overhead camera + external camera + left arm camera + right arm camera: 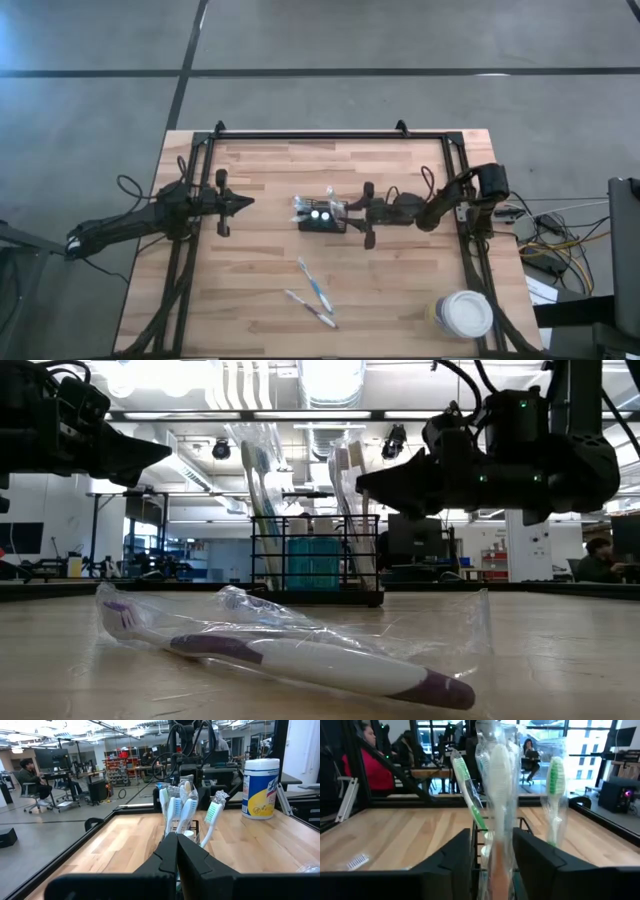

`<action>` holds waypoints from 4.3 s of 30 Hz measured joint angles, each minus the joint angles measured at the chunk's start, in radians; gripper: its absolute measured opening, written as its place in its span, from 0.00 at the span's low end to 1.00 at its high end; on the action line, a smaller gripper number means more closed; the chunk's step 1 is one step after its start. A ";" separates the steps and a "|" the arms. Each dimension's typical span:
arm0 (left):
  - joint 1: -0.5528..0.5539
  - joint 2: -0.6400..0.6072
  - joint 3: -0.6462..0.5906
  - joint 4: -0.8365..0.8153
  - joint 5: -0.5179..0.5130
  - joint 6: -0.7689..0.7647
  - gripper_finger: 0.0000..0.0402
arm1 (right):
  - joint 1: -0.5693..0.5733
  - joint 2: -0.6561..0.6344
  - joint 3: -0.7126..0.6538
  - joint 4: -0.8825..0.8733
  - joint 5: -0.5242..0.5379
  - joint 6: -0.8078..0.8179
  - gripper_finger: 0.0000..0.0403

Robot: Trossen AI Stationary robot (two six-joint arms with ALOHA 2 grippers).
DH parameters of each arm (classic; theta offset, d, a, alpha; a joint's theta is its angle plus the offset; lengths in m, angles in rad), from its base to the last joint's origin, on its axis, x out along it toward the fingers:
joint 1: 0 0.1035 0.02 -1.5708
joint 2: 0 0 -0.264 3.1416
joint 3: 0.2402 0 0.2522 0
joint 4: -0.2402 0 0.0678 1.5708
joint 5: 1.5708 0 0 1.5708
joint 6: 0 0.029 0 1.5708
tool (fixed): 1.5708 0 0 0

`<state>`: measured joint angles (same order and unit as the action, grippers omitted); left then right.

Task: Pick & Place toothbrushing station
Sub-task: Put the orange toothbrush into the black wire organizer, then put the blue toothbrush into the black wire organizer

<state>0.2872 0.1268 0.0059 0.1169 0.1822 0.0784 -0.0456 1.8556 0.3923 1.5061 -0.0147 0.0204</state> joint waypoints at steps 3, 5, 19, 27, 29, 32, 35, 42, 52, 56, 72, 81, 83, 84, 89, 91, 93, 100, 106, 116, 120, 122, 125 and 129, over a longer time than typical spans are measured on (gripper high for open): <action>0.000 0.000 0.000 0.000 0.000 0.000 0.02 | 0.000 -0.031 -0.011 0.003 0.001 0.000 0.42; 0.000 0.000 0.000 0.000 0.000 0.000 0.02 | 0.000 -0.048 -0.021 0.009 0.005 0.000 0.45; 0.000 0.000 0.001 0.003 0.000 0.000 0.02 | -0.008 -0.368 -0.062 -0.115 0.018 -0.076 0.49; 0.000 0.000 0.003 0.001 0.003 0.001 0.02 | -0.018 -0.972 0.066 -1.060 0.086 -0.153 0.35; 0.000 0.000 0.003 -0.001 0.003 0.002 0.02 | -0.011 -1.074 0.077 -1.176 0.100 -0.161 0.27; 0.000 0.000 0.003 -0.002 0.003 0.012 0.02 | -0.011 -1.196 0.074 -1.297 0.097 -0.165 0.12; 0.000 0.000 0.004 -0.002 0.003 0.014 0.02 | -0.011 -1.304 0.048 -1.390 0.097 -0.175 0.04; 0.000 0.000 0.005 -0.002 0.003 0.011 0.02 | -0.011 -1.557 -0.087 -1.397 0.085 -0.146 0.02; 0.000 0.000 0.005 -0.003 0.003 0.007 0.02 | -0.012 -1.856 -0.293 -1.392 0.097 -0.124 0.02; 0.000 0.001 0.005 -0.003 0.003 0.005 0.02 | -0.012 -1.840 -0.338 -1.367 0.109 -0.109 0.02; 0.000 0.006 0.005 -0.013 0.000 -0.027 0.02 | -0.014 -1.855 -0.368 -1.384 0.123 -0.072 0.02; 0.000 0.006 0.035 -0.013 0.000 -0.044 0.02 | -0.012 -1.811 -0.335 -1.391 0.130 -0.023 0.02; 0.000 0.006 0.039 -0.013 0.000 -0.065 0.02 | -0.011 -1.750 -0.284 -1.431 0.149 -0.013 0.02; 0.000 0.006 0.040 -0.012 0.000 -0.078 0.02 | -0.009 -1.709 -0.251 -1.452 0.154 -0.010 0.02; 0.000 0.006 0.040 -0.047 0.000 -0.120 0.02 | 0.006 -1.441 -0.040 -1.532 0.173 0.000 0.02; 0.000 0.006 0.040 -0.058 0.000 -0.134 0.02 | 0.026 -1.309 0.056 -1.561 0.175 0.004 0.02; 0.000 0.006 0.040 -0.063 0.000 -0.152 0.02 | 0.050 -1.168 0.147 -1.583 0.175 0.011 0.02; 0.000 0.006 0.040 -0.075 0.000 -0.192 0.02 | 0.202 -0.725 0.459 -1.749 0.178 0.033 0.02; 0.000 0.006 0.039 -0.074 0.000 -0.189 0.02 | 0.387 -0.454 0.719 -1.884 0.281 0.111 0.02; 0.000 0.006 0.039 -0.091 0.000 -0.177 0.02 | 0.482 -0.066 1.050 -2.024 0.260 0.290 0.02; 0.000 0.006 0.039 -0.101 0.000 -0.160 0.02 | 0.480 0.063 1.135 -2.027 0.242 0.319 0.02; 0.000 0.006 0.039 -0.107 0.001 -0.159 0.02 | 0.473 0.119 1.173 -2.027 0.192 0.321 0.02; 0.000 0.006 0.039 -0.116 0.002 -0.159 0.02 | 0.458 0.199 1.230 -2.030 0.094 0.353 0.04; 0.000 0.006 0.039 -0.131 0.003 -0.160 0.02 | 0.443 0.288 1.312 -2.061 0.073 0.378 0.11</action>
<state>0.2873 0.1333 0.0444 -0.0141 0.1848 -0.0814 0.3977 2.1434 1.7046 -0.5549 0.0584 0.3982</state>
